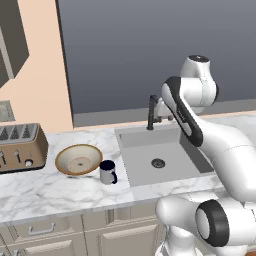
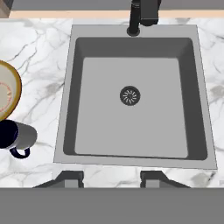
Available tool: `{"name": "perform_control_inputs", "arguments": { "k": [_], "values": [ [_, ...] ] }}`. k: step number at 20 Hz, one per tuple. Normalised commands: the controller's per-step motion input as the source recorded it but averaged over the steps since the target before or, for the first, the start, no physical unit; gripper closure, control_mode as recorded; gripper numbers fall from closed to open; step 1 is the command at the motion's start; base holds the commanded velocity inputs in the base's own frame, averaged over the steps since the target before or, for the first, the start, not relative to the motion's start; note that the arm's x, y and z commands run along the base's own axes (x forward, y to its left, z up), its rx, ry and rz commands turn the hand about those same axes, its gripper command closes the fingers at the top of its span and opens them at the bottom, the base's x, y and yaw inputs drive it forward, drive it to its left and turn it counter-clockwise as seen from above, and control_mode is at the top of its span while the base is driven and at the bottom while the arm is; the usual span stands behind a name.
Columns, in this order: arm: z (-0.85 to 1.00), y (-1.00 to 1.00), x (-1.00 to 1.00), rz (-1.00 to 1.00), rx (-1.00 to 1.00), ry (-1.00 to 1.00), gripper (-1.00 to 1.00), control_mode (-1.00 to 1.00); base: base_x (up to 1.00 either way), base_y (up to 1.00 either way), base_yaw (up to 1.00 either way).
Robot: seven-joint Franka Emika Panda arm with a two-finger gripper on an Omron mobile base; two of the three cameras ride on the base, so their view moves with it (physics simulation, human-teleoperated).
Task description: Pick the mug and place it in the sink. Pick the bowl and place it in the open cabinet and then close the cabinet.
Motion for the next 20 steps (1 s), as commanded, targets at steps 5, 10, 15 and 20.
{"name": "perform_control_inputs", "arguments": {
  "k": [5, 10, 15, 20],
  "values": [
    [0.00, 0.10, -0.33, 0.00, 0.00, -0.03, -1.00, -1.00, 0.00, 0.00, 0.00],
    [-0.07, 0.16, -0.52, 0.00, -0.01, 0.00, -1.00, -1.00, 0.00, 0.00, 0.00],
    [-0.14, 0.14, -0.41, 0.00, -0.03, 0.00, -1.00, -1.00, 0.00, 0.00, 0.00],
    [-0.21, 0.26, -0.25, 0.04, -0.01, 0.00, -1.00, -1.00, 0.00, 0.00, 0.00]
  ]
}}
